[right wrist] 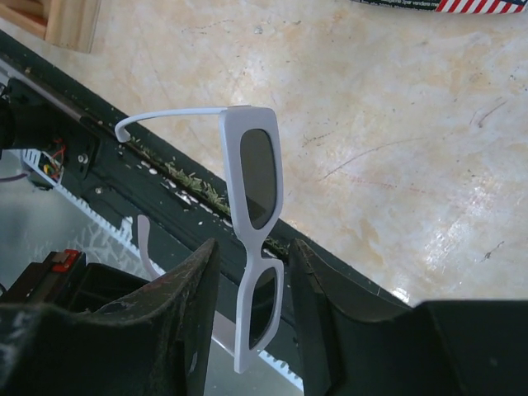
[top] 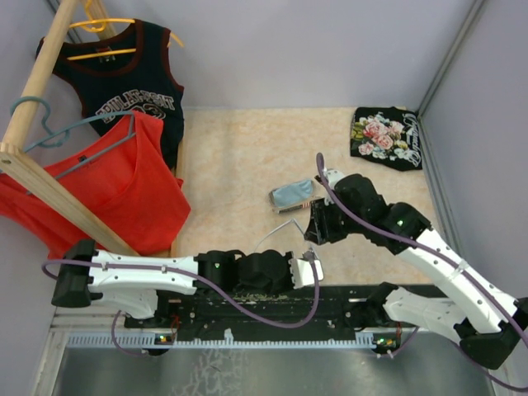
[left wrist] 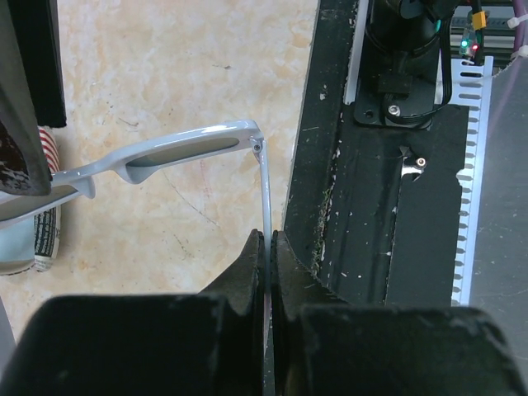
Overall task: Organize the sunglasses
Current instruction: Pick up the sunglasses from the center of the board.
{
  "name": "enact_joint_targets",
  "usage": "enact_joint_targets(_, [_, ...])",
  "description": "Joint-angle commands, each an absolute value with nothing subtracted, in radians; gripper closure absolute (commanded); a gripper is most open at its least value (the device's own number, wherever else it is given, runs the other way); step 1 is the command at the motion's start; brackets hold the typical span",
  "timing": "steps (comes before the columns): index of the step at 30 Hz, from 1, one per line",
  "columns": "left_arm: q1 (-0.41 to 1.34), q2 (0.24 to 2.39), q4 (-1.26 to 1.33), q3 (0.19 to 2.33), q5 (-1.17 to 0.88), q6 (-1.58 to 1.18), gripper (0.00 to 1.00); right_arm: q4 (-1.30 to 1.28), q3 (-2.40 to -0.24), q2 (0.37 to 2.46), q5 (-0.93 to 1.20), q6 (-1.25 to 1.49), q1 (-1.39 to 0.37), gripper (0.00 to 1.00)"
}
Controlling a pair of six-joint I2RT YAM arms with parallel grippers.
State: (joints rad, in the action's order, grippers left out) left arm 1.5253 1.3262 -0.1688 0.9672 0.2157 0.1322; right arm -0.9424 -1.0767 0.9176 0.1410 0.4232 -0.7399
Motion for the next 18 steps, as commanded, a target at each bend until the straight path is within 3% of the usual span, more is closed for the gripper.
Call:
enact_joint_targets(1, [1.532, 1.328, -0.175, 1.003, 0.195, 0.143, 1.0, -0.895, -1.114, 0.936, 0.1, 0.427, -0.781, 0.61])
enact_joint_targets(18, [1.532, 1.338, -0.188, 1.008, 0.199, 0.143, 1.0, -0.948, -1.101, 0.971, 0.109, 0.385, -0.808, 0.66])
